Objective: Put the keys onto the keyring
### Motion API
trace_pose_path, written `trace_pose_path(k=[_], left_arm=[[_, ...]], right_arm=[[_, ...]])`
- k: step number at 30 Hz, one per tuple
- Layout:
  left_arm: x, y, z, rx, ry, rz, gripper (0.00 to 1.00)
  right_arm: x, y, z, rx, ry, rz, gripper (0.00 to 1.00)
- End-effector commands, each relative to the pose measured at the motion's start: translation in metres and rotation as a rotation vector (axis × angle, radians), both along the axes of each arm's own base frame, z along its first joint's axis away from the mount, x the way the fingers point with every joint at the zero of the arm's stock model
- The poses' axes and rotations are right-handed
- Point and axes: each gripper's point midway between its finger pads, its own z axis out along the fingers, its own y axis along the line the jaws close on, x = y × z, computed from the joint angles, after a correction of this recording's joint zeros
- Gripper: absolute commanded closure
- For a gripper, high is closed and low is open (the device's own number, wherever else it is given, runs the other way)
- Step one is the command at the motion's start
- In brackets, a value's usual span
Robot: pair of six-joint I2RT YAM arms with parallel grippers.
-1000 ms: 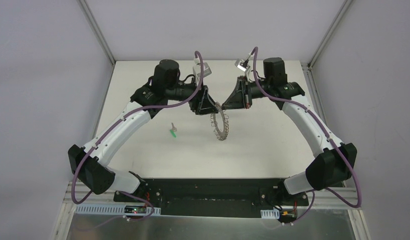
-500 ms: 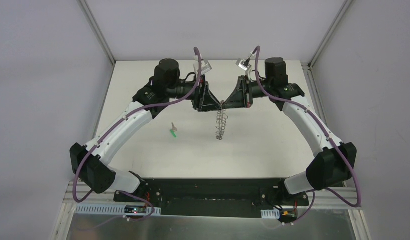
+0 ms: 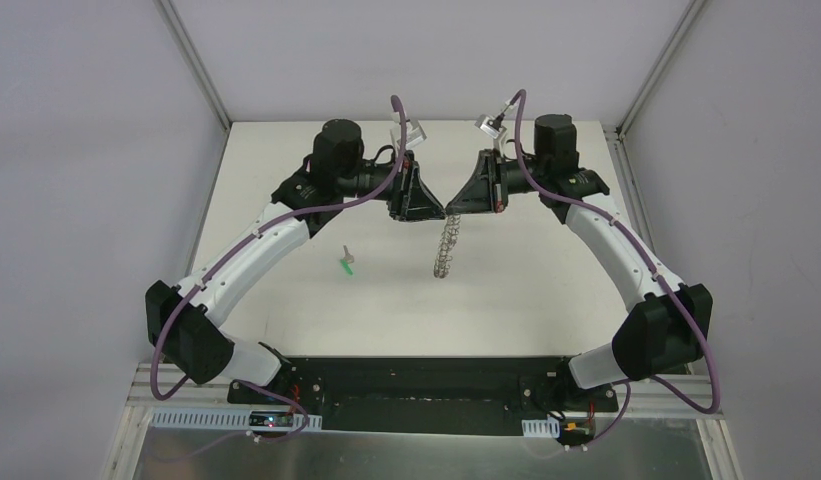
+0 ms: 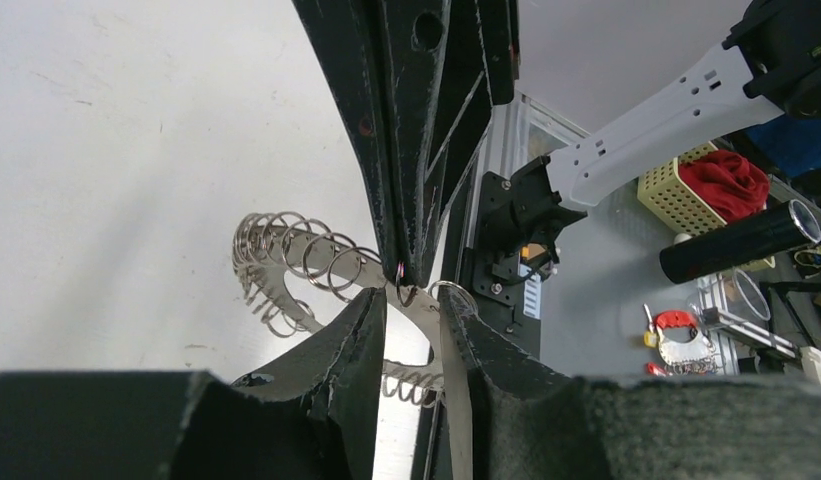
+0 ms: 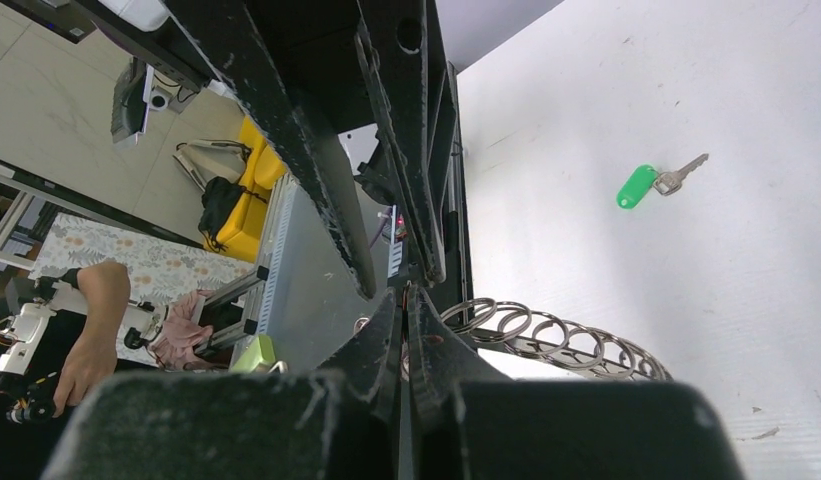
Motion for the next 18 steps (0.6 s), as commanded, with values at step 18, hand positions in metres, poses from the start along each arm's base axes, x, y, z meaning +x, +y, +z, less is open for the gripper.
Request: trace_pose_path(k=[18], left_arm=[[-0.009, -0.0117, 0.006, -0.045, 0.008, -0.054, 0.86]], right_arm=[[-0.0075, -0.0059, 0.0235, 0.056, -0.056, 0.017, 1.0]])
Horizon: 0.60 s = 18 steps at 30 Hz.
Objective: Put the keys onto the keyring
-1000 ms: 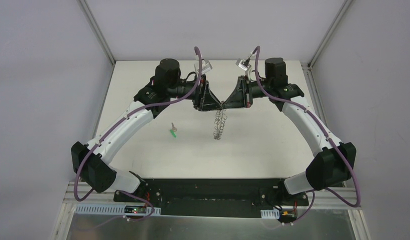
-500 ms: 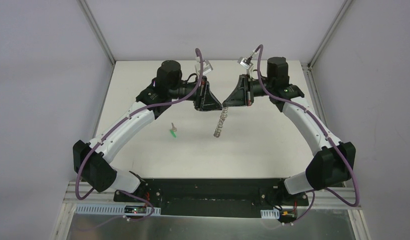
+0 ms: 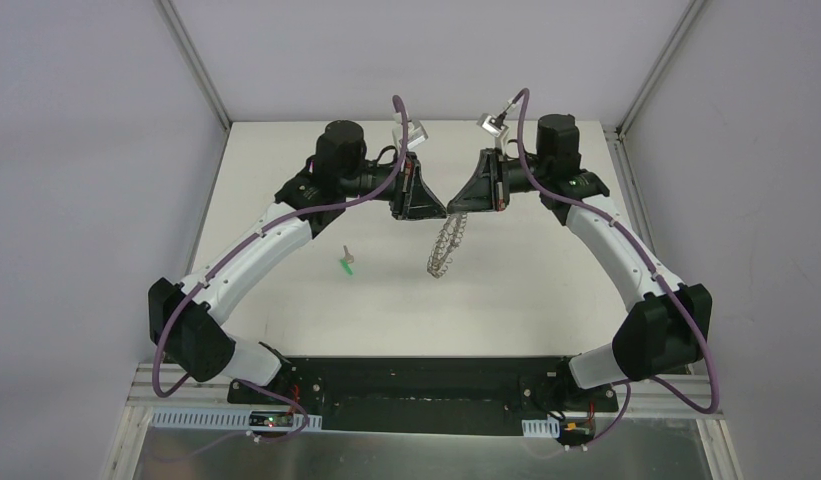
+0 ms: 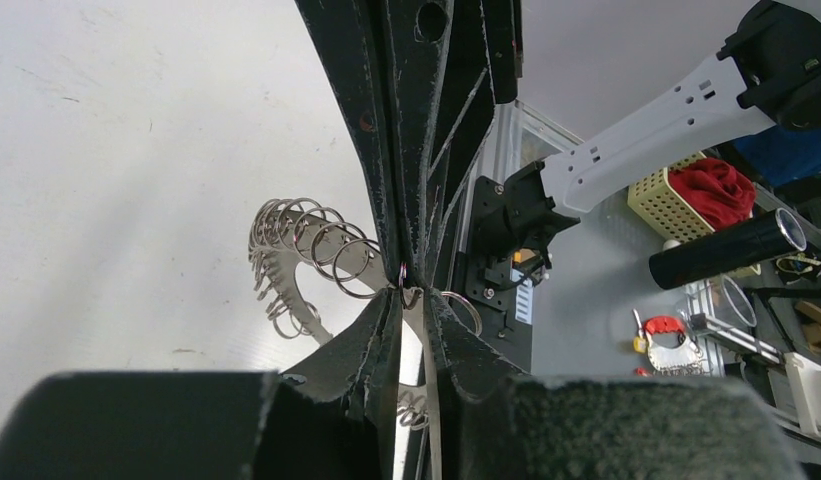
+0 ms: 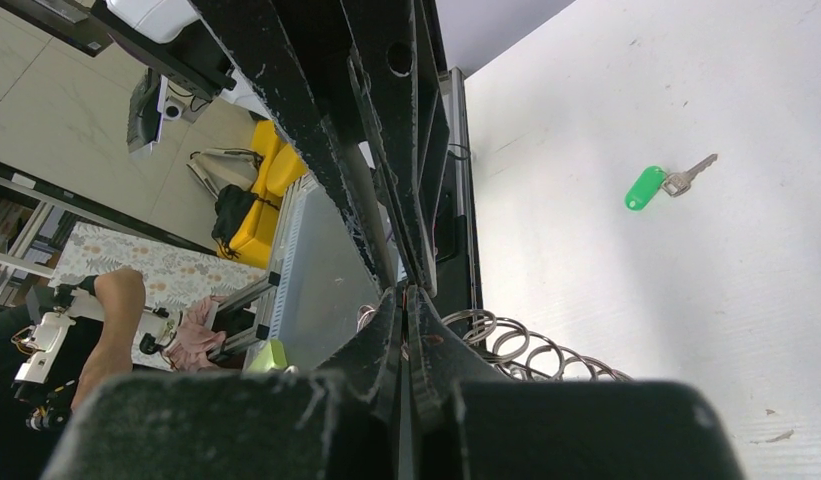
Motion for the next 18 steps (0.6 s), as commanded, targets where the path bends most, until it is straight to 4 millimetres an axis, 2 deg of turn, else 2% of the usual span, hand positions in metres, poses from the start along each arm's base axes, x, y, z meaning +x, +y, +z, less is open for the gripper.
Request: trace_pose_path(k=[1, 9, 18], left_arm=[[-0.0087, -0.0082, 0.0094, -0.037, -0.022, -0.053, 0.88], [-0.0064, -0.0128, 0.0092, -0.049, -0.011, -0.054, 1.0], [-0.0055, -0.0135, 0.0095, -0.058, 0.005, -0.044, 1.0]], right_arm=[[-0.0094, -0.0048, 0.0206, 0.04, -0.083, 0.019, 1.0], [-0.0085, -0.0045, 0.0192, 0.04, -0.081, 0.015, 1.0], [-0.0048, -0.0086, 0.0139, 0.033, -0.066, -0.016, 0.97]])
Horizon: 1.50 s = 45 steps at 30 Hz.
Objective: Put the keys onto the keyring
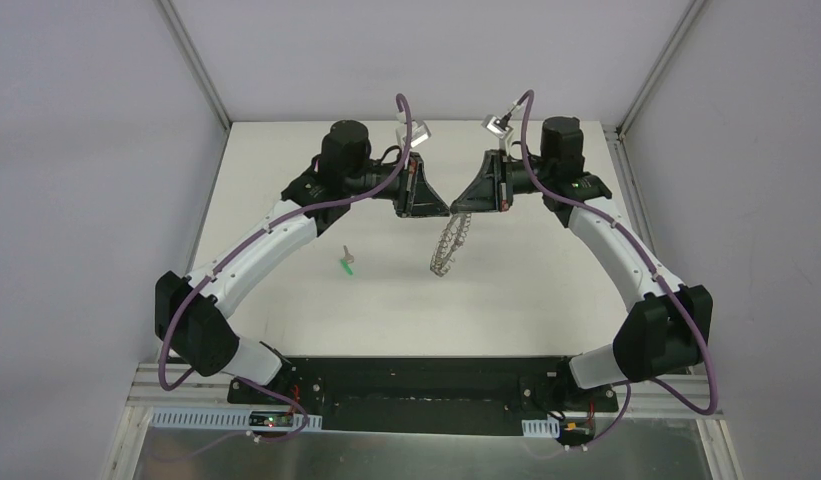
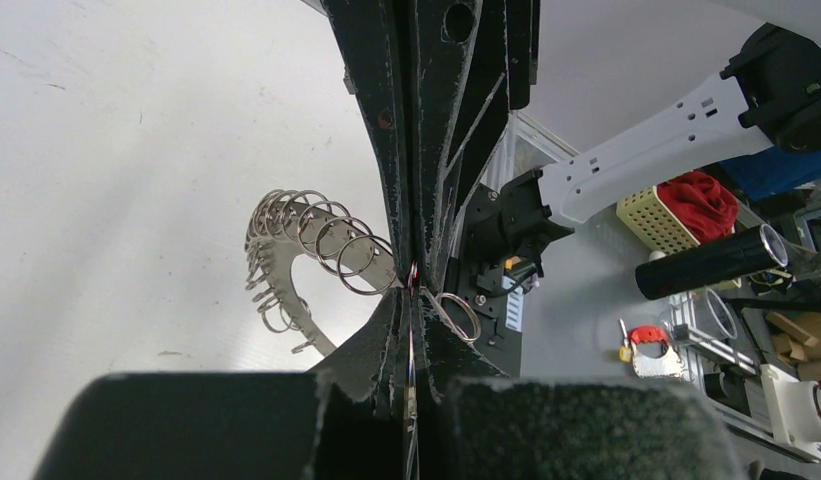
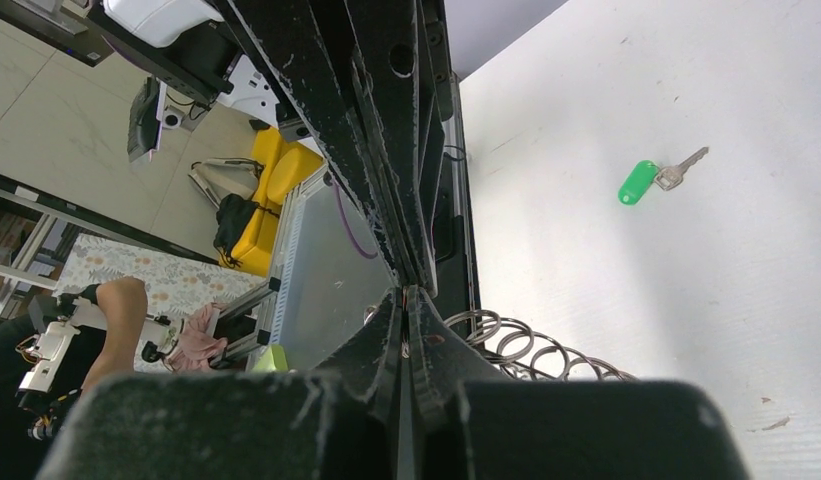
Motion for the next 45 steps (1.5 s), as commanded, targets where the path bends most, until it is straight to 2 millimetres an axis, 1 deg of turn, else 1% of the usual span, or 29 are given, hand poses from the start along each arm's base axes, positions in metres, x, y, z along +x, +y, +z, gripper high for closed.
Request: trace_pose_path(k=[1, 5, 13, 16, 20, 24, 25, 31, 32, 35, 38, 41, 45], left_arm=[[-0.011, -0.007, 0.015, -0.053, -0.046, -0.044, 1.0], [-0.011, -0.004, 0.018, -0.055, -0.054, -0.029, 1.0], [-0.007, 0.001, 0.022, -0.065, -0.058, -0.008, 1.0], [-0.005, 0.003, 0.022, -0.065, -0.057, -0.002, 1.0], [-0.004, 0.004, 0.02, -0.063, -0.055, 0.003, 1.0], [-0.003, 0.005, 0.019, -0.062, -0.056, 0.009, 1.0], [-0.003, 0.004, 0.019, -0.062, -0.054, 0.008, 1.0], [-0.002, 0.004, 0.016, -0.064, -0.063, 0.006, 1.0], [-0.002, 0.004, 0.016, -0.066, -0.068, 0.004, 0.99], [-0.002, 0.004, 0.017, -0.074, -0.069, -0.001, 0.86], [-0.001, 0.002, 0.018, -0.087, -0.06, -0.001, 0.78], [-0.002, 0.001, 0.02, -0.098, -0.047, -0.009, 0.77], [-0.006, 0.001, 0.016, -0.099, -0.042, -0.029, 0.78]], right_arm=[[-0.006, -0.004, 0.017, 0.028, -0.079, -0.008, 0.97], [-0.003, -0.006, 0.011, 0.02, -0.077, -0.03, 0.94], [0.003, -0.009, 0.001, 0.008, -0.071, -0.061, 0.83], [0.004, -0.009, -0.001, 0.005, -0.07, -0.065, 0.83], [0.005, -0.01, -0.001, 0.004, -0.07, -0.068, 0.86], [0.004, -0.01, -0.001, 0.006, -0.067, -0.061, 0.99], [0.003, -0.01, 0.0, 0.007, -0.069, -0.058, 1.0], [0.001, -0.011, 0.004, 0.013, -0.085, -0.054, 1.0], [0.001, -0.011, 0.004, 0.014, -0.087, -0.054, 1.0], [0.001, -0.01, 0.003, 0.013, -0.084, -0.052, 1.0], [0.0, -0.01, 0.004, 0.014, -0.083, -0.05, 1.0], [0.0, -0.01, 0.006, 0.016, -0.085, -0.05, 1.0], [0.0, -0.01, 0.008, 0.016, -0.083, -0.052, 1.0]])
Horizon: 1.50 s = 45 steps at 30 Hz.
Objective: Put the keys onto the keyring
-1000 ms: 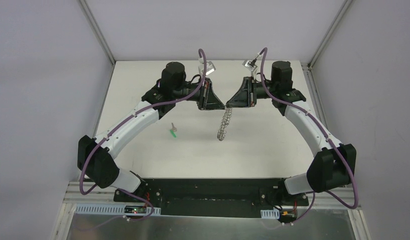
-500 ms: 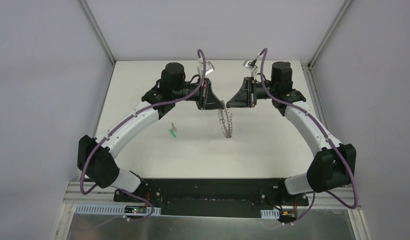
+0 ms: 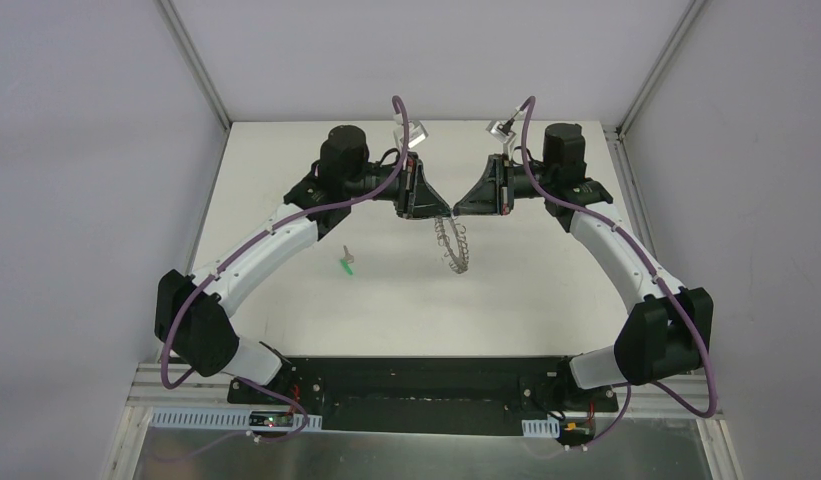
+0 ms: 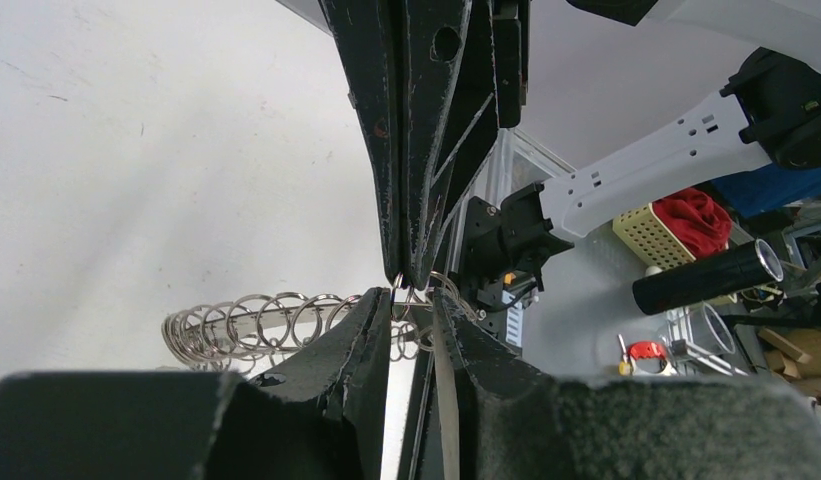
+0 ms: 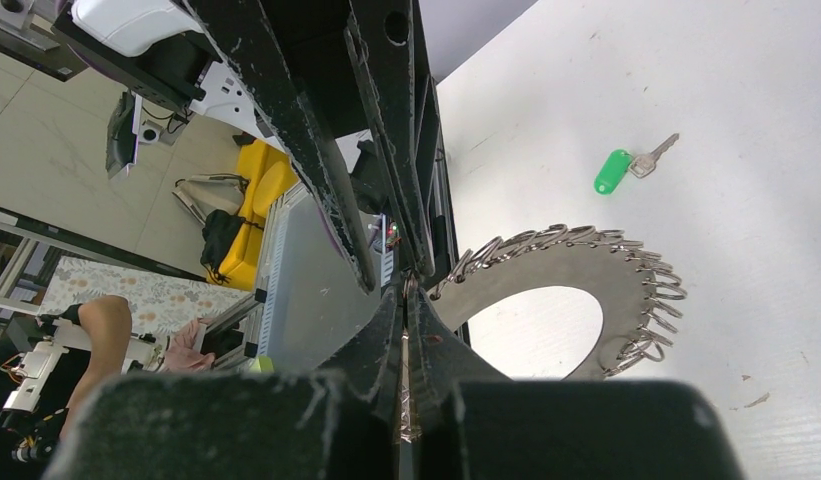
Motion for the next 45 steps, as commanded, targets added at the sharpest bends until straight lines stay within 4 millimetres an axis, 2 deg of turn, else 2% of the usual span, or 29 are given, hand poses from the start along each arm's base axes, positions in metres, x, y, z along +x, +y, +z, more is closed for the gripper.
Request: trace_pose_path(k=[1, 7, 14, 24, 27, 29, 35, 38, 45], left_arm=[[-0.013, 0.002, 0.02, -0.061, -0.051, -0.05, 0.78], [-0.015, 0.002, 0.016, -0.068, -0.054, -0.06, 0.78], [-0.013, -0.001, 0.016, -0.089, -0.031, -0.067, 0.9], [-0.011, -0.005, 0.021, -0.107, -0.017, -0.071, 1.0], [-0.011, -0.004, 0.021, -0.101, -0.013, -0.064, 1.0], [-0.01, -0.002, 0.018, -0.07, 0.004, -0.046, 1.0], [-0.006, 0.01, 0.019, 0.024, 0.04, 0.039, 1.0], [-0.005, 0.014, 0.021, 0.03, 0.089, 0.085, 1.0], [-0.008, 0.01, 0.028, -0.067, 0.326, 0.138, 1.0]], right_arm=[[-0.007, -0.003, 0.022, 0.031, -0.088, 0.009, 1.0], [-0.005, -0.002, 0.027, 0.045, -0.106, 0.013, 1.0], [-0.005, -0.002, 0.025, 0.047, -0.097, 0.014, 1.0], [-0.004, -0.002, 0.023, 0.052, -0.088, 0.009, 1.0], [-0.002, -0.002, 0.023, 0.051, -0.086, 0.001, 1.0], [0.0, -0.004, 0.023, 0.048, -0.082, -0.014, 0.93], [0.012, -0.014, 0.025, 0.042, -0.082, -0.085, 0.52], [0.017, -0.02, 0.027, 0.04, -0.088, -0.122, 0.47], [0.018, -0.025, 0.027, 0.04, -0.092, -0.144, 0.46]])
